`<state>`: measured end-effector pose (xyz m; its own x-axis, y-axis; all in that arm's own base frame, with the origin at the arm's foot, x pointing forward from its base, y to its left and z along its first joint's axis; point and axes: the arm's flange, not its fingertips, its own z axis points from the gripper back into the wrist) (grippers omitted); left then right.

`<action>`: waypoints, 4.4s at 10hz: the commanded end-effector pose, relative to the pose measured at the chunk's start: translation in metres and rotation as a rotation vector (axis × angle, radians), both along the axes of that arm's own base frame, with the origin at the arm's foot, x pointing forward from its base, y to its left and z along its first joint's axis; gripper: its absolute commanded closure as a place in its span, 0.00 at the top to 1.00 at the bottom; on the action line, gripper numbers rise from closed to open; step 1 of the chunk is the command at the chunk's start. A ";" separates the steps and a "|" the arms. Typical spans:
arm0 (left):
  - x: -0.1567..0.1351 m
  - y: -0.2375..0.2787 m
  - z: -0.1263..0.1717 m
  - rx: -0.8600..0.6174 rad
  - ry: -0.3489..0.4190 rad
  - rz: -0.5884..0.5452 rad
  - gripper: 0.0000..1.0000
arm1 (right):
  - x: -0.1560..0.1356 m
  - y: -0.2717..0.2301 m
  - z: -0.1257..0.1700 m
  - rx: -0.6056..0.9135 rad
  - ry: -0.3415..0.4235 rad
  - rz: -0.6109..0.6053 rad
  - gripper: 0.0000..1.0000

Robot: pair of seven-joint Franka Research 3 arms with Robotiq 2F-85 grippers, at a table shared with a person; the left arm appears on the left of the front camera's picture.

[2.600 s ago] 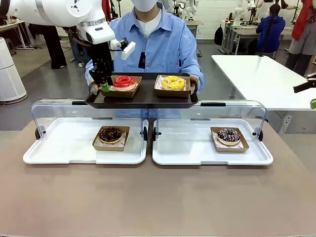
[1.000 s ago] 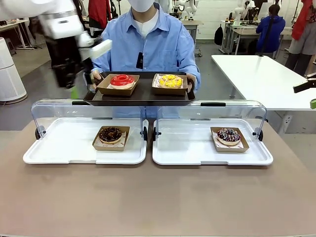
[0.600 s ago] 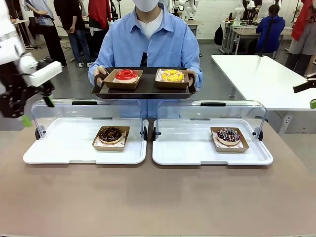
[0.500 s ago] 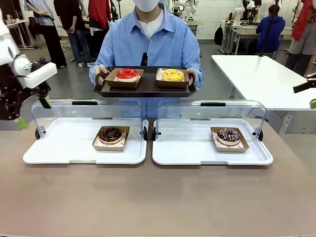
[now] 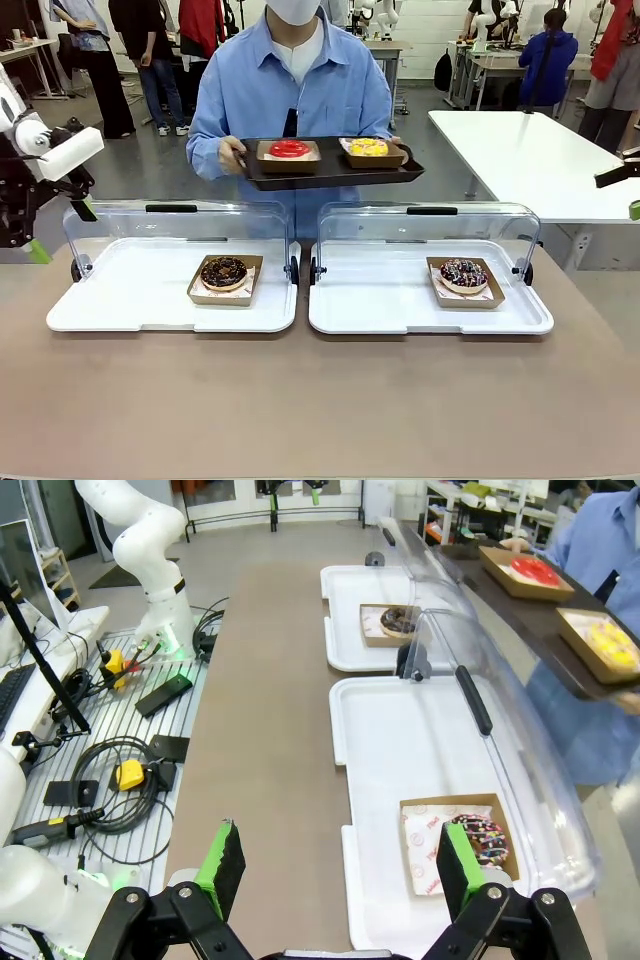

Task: Provide the desired donut to the person.
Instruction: Place the picked Paper togo box onto the Handle tray extended by the person.

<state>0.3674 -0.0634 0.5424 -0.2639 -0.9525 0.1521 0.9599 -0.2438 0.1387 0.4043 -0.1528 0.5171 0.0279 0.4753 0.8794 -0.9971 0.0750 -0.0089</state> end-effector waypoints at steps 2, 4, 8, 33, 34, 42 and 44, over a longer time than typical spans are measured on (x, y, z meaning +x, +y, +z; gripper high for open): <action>0.000 -0.001 0.002 0.013 0.005 0.002 1.00 | 0.001 0.000 0.000 0.005 0.000 0.001 1.00; 0.000 -0.001 0.002 0.013 0.005 0.002 1.00 | 0.001 0.000 0.000 0.005 0.000 0.001 1.00; 0.000 -0.001 0.000 0.001 0.000 -0.003 1.00 | 0.001 0.000 0.000 0.005 0.000 0.001 1.00; -0.035 0.279 -0.073 -1.019 0.076 0.321 1.00 | 0.001 0.000 0.000 0.005 0.000 0.001 1.00; -0.035 0.279 -0.073 -1.019 0.076 0.321 1.00 | 0.001 0.000 0.000 0.005 0.000 0.001 1.00; -0.035 0.279 -0.073 -1.019 0.076 0.321 1.00 | 0.001 0.000 0.000 0.005 0.000 0.001 1.00; -0.035 0.279 -0.073 -1.019 0.076 0.321 1.00 | 0.001 0.000 0.000 0.005 0.000 0.001 1.00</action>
